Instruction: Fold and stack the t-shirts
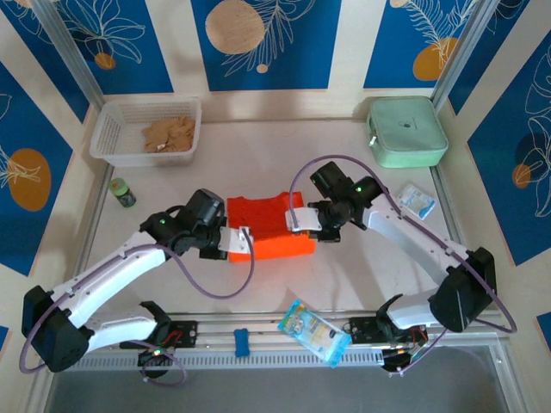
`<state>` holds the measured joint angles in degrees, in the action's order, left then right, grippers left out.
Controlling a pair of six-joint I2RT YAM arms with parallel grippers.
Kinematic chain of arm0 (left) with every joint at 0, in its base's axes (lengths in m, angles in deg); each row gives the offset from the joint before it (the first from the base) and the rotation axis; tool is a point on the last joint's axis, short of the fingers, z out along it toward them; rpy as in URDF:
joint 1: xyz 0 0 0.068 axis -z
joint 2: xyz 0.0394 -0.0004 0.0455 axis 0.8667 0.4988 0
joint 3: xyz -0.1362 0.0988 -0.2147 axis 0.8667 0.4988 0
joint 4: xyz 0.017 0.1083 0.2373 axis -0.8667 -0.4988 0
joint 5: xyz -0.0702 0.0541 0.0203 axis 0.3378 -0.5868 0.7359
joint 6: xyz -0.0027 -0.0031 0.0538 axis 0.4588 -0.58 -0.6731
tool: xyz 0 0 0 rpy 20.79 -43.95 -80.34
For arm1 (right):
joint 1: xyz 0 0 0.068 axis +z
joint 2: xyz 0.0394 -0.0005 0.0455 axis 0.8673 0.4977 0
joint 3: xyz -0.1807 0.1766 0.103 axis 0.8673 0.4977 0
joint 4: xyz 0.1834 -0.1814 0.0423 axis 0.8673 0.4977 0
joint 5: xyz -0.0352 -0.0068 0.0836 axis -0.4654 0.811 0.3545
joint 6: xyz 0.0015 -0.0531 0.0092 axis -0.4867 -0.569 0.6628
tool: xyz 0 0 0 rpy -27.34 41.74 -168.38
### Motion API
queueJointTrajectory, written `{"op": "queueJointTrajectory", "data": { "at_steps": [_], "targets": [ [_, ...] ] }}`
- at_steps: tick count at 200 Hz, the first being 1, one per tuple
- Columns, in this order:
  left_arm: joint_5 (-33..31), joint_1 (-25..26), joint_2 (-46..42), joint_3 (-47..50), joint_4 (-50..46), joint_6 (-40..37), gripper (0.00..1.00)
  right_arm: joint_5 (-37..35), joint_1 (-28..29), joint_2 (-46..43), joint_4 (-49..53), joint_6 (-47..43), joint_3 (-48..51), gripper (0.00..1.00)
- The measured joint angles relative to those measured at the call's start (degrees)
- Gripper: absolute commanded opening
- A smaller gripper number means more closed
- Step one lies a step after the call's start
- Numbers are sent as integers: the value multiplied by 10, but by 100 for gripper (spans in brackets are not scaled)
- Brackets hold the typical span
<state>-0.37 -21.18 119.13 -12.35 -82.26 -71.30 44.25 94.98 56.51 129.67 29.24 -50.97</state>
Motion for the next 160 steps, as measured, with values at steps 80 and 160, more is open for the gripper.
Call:
{"op": "queueJointTrajectory", "data": {
  "at_steps": [80, 160],
  "targets": [
    [21, -104, 114, -47, 115, 45, 0, 26, -67, 152, -36, -27, -102, 0],
    [51, -147, 217, -77, 217, 83, 0, 20, -106, 269, -116, 2, -163, 0]
  ]
}}
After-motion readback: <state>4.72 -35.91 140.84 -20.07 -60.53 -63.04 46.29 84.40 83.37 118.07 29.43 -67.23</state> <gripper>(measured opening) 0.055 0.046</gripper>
